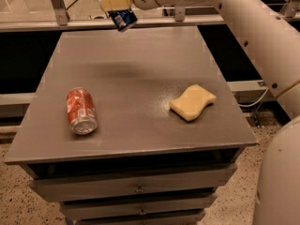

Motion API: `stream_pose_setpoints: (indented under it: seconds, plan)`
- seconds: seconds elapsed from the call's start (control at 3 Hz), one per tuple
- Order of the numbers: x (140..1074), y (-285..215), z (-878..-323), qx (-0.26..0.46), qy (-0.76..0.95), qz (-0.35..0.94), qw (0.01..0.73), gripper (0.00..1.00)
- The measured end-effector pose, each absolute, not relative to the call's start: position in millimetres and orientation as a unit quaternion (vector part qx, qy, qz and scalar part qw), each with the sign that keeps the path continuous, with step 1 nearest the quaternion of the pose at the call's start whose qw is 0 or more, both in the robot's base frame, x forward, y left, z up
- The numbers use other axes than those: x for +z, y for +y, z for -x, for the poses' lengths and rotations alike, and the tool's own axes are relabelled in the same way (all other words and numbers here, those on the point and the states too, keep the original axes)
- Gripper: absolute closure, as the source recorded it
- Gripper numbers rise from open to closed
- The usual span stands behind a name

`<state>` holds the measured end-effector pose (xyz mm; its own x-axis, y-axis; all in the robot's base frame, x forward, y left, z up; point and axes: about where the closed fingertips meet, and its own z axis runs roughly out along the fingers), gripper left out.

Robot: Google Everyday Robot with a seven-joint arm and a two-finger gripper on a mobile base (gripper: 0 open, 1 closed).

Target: Place pepsi can upright

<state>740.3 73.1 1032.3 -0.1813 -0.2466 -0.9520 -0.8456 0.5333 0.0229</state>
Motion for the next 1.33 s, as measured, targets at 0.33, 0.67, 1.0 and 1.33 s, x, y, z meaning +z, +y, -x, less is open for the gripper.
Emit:
stream_pose_setpoints:
  seconds: [0.33, 0.67, 1.0, 1.33]
  plan:
    - [1024, 71, -723, 0.349, 0.663, 0.396, 0.531, 1.00]
    - [1035, 91, -710, 0.354, 0.623, 0.427, 0.552, 1.00]
    - [1036, 93, -711, 0.371, 0.611, 0.418, 0.560, 1.00]
    - [1016, 86, -710, 0.391, 0.598, 0.395, 0.578, 1.00]
